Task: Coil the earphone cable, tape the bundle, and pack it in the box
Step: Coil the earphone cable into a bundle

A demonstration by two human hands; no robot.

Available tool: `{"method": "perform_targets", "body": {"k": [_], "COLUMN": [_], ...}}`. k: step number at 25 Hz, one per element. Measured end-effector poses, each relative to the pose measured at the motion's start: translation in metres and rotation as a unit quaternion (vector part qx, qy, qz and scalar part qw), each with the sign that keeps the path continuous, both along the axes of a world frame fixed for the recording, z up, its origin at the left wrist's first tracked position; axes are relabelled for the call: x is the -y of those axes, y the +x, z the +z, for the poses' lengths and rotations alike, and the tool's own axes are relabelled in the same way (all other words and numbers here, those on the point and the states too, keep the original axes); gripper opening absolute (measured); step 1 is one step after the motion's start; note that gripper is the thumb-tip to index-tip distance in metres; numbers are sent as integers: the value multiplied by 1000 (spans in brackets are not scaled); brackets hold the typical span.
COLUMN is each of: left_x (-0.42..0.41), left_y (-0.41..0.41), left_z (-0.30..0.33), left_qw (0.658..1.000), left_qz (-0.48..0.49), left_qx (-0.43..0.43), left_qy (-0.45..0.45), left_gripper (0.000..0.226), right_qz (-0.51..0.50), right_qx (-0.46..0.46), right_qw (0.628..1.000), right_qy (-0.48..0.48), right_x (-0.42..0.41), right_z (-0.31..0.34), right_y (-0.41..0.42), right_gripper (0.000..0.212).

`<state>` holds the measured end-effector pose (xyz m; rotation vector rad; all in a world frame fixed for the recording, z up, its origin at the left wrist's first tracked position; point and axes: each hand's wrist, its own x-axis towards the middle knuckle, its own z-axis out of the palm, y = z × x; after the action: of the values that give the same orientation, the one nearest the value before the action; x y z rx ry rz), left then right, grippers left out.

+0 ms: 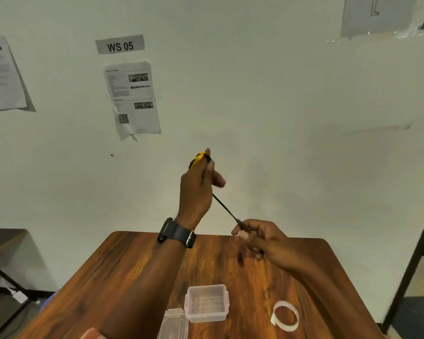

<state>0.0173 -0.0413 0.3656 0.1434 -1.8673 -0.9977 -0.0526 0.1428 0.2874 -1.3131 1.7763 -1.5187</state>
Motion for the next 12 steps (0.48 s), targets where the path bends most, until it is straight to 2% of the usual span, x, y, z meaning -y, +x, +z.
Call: {"method": "perform_targets", "body": {"k": [1,2,3,4,5,6,8,10,12], "left_x": [3,5,6,4,-2,-11,-29,-42,-49], "left_y": [-2,-2,-3,0,4,11,27,39,41], "left_z": [-9,-19,-31,-42,-53,-61,-69,-67,-57], "left_qw": [991,976,969,967,962,942,863,777,720], "left_qz": [58,71,36,-38,-139,-243,-410,-528,-583], "left_qx": [45,89,134,179,214,232,219,157,72], "left_qy": [-110,-184,-205,-176,-99,4,195,305,370], "left_gripper": [26,24,25,29,33,35,39,42,46], "right_qz": [-1,-10,-27,-47,-66,-78,-80,-72,-58], "right_qx": [-20,-48,-77,-108,-140,-167,-173,-127,-34], "right_qw": [1000,999,997,993,988,983,982,989,996], "right_qy": [1,-5,-13,-18,-20,-21,-16,-26,-53], "right_x": [-6,-10,-13,-15,-17,-18,-16,-6,10], "right_z": [9,20,32,46,60,71,85,79,58], "right_y": [1,0,-2,-7,-12,-18,-29,-41,-44], "right_gripper": [19,19,20,20,21,22,23,24,27]}}
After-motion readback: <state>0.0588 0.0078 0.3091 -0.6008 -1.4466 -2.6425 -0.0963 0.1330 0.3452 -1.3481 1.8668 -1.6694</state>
